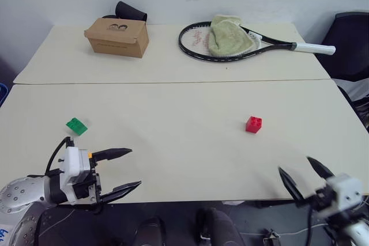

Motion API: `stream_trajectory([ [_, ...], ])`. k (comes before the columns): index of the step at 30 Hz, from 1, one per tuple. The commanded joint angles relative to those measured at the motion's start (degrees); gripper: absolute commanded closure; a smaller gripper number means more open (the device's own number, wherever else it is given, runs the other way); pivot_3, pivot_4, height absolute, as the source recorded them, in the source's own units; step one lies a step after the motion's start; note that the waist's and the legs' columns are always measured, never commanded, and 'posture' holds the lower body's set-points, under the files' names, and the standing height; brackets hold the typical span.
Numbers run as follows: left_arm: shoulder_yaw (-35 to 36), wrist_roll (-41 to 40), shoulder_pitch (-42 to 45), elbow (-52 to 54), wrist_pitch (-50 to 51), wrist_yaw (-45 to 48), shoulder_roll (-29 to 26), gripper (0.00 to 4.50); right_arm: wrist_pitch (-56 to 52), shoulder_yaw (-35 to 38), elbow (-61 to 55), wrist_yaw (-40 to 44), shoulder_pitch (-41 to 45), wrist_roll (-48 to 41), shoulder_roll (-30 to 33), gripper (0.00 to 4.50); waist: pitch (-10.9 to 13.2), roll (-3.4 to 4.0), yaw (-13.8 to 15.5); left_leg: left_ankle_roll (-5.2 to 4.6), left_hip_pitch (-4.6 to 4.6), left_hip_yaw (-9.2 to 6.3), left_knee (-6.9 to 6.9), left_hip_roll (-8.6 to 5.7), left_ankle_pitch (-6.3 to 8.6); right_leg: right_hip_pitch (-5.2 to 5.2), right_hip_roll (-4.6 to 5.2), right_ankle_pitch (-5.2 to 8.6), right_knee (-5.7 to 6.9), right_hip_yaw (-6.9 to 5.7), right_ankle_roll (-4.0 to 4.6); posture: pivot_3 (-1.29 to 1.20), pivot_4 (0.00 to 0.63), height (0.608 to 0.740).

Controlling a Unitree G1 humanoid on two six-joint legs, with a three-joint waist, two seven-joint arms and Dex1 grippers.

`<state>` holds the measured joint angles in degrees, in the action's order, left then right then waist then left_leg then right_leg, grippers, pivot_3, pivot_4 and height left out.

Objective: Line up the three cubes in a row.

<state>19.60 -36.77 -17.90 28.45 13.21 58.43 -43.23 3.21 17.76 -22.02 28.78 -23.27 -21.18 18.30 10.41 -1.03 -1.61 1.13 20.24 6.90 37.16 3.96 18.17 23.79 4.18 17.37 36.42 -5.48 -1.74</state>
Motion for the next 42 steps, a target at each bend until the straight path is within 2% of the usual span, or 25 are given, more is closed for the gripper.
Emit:
stream_trajectory([
  [1, -0.6, 0.5, 0.7, 0.5, -0.3, -0.5, 0.5, 0.08, -7.3, -3.6, -3.0, -8.2, 6.1, 3.6, -1.7, 0.0, 0.0, 0.01, 0.0, 0.01, 0.0, 0.01, -0.01, -0.05, 0.0, 0.05, 0.03, 0.01, 0.07, 0.05, -0.01, 0.0, 0.15, 0.74],
  [4, -1.0, 1.0, 0.8, 0.8, -0.6, -0.8, 0.9, 0.08, -12.3, -6.9, 0.1, -15.8, 16.6, 7.8, -4.7, 0.0, 0.0, 0.0, 0.0, 0.04, 0.08, 0.01, 0.02, -0.06, 0.0, 0.15, 0.03, 0.02, 0.08, 0.05, -0.01, 0.0, 0.15, 0.74],
  [8, -1.3, 1.7, 0.3, 1.2, -0.8, -1.2, 1.3, 0.08, -14.8, -9.6, 3.8, -20.1, 23.9, 12.0, -6.8, 0.0, 0.0, 0.0, -0.1, -0.01, 0.08, 0.06, 0.04, -0.12, -0.02, 0.19, 0.06, 0.01, 0.18, 0.12, -0.03, 0.0, 0.15, 0.74],
  [13, -1.3, 2.5, -0.5, 1.9, -0.9, -1.7, 1.7, 0.08, -18.6, -11.6, 8.8, -24.1, 29.8, 13.8, -9.7, 0.0, 0.0, -0.01, -0.1, -0.03, 0.16, 0.06, 0.03, -0.13, -0.01, 0.25, 0.07, 0.01, 0.15, 0.13, -0.05, 0.0, 0.15, 0.74],
  [18, -1.3, 2.9, -0.9, 2.7, -0.9, -2.4, 2.2, 0.08, -20.8, -11.7, 9.5, -27.7, 30.7, 16.8, -10.4, 0.0, 0.0, -0.01, -0.2, -0.08, 0.15, 0.08, 0.04, -0.14, -0.01, 0.26, 0.1, 0.0, 0.19, 0.15, -0.07, 0.0, 0.15, 0.74],
  [21, -1.5, 2.9, -1.0, 3.5, -0.5, -3.2, 2.3, 0.0, -21.5, -11.3, 9.2, -29.1, 30.6, 16.7, -11.1, 0.59, 0.0, -0.01, -0.2, -0.08, 0.15, 0.08, 0.03, -0.14, -0.01, 0.26, 0.1, 0.0, 0.19, 0.15, -0.07, 0.0, 0.15, 0.74],
  [28, -2.2, 2.8, 0.1, 5.2, 1.1, -5.4, 2.2, 0.0, -23.1, -11.8, 5.0, -29.1, 29.7, 15.2, -13.3, 3.02, 0.0, -0.01, -0.3, -0.07, 0.17, 0.08, 0.0, -0.13, -0.01, 0.31, 0.09, 0.0, 0.2, 0.17, -0.07, 0.0, 0.15, 0.74],
  [29, -2.2, 2.8, 0.2, 5.3, 1.3, -5.7, 2.2, 0.0, -22.9, -12.1, 4.4, -27.8, 29.8, 14.2, -13.3, 3.0, 0.0, -0.01, -0.3, -0.08, 0.2, 0.08, 0.0, -0.13, -0.02, 0.34, 0.09, 0.0, 0.2, 0.17, -0.07, 0.0, 0.15, 0.74],
  [31, -2.1, 2.6, 0.5, 5.7, 1.8, -6.3, 2.1, 0.0, -21.2, -13.4, 3.8, -18.6, 31.1, 8.7, -11.1, 3.0, 0.0, -0.01, -0.4, -0.08, 0.24, 0.1, 0.01, -0.13, -0.02, 0.39, 0.1, 0.0, 0.21, 0.19, -0.08, 0.0, 0.15, 0.74],
  [32, -1.9, 2.3, 0.5, 6.0, 2.1, -6.7, 2.1, 0.0, -18.7, -14.7, 3.9, -10.0, 32.2, 5.8, -7.9, 3.0, 0.0, -0.01, -0.4, -0.08, 0.27, 0.12, 0.02, -0.13, -0.02, 0.43, 0.09, -0.01, 0.23, 0.2, -0.08, 0.0, 0.15, 0.74],
  [34, -1.3, 1.7, 0.2, 6.5, 2.6, -7.1, 2.2, 0.0, -13.5, -18.1, 5.7, 12.7, 34.5, 0.1, 1.3, 3.0, 0.1, 0.04, -0.4, -0.15, 0.32, 0.18, 0.04, -0.15, -0.01, 0.51, 0.07, -0.02, 0.25, 0.23, -0.11, 0.0, 0.15, 0.74],
  [36, -1.3, 1.8, -0.8, 6.8, 2.7, -6.6, 2.1, 0.0, -10.1, -21.2, 12.3, 30.8, 38.6, -2.4, 9.2, 3.0, 0.1, 0.03, -0.4, -0.22, 0.32, 0.24, 0.04, -0.17, -0.01, 0.54, 0.05, -0.04, 0.24, 0.28, -0.15, 0.0, 0.15, 0.74],
  [38, -1.5, 2.1, -1.1, 6.7, 2.6, -6.3, 1.9, 0.0, -6.3, -23.4, 20.7, 40.0, 43.8, -2.3, 12.1, 3.0, 0.1, -0.08, -0.3, -0.23, 0.27, 0.24, 0.05, -0.15, 0.0, 0.5, -0.02, -0.04, 0.21, 0.27, -0.15, 0.0, 0.15, 0.74],
  [42, -0.7, 2.1, -1.5, 7.0, 2.8, -6.8, 2.1, 0.0, 1.0, -26.8, 36.9, 53.8, 52.2, -0.8, 11.4, 3.0, 0.1, -0.16, -0.1, -0.2, 0.27, 0.23, 0.07, -0.11, -0.02, 0.51, -0.06, -0.05, 0.25, 0.24, -0.1, 0.0, 0.15, 0.74],
])
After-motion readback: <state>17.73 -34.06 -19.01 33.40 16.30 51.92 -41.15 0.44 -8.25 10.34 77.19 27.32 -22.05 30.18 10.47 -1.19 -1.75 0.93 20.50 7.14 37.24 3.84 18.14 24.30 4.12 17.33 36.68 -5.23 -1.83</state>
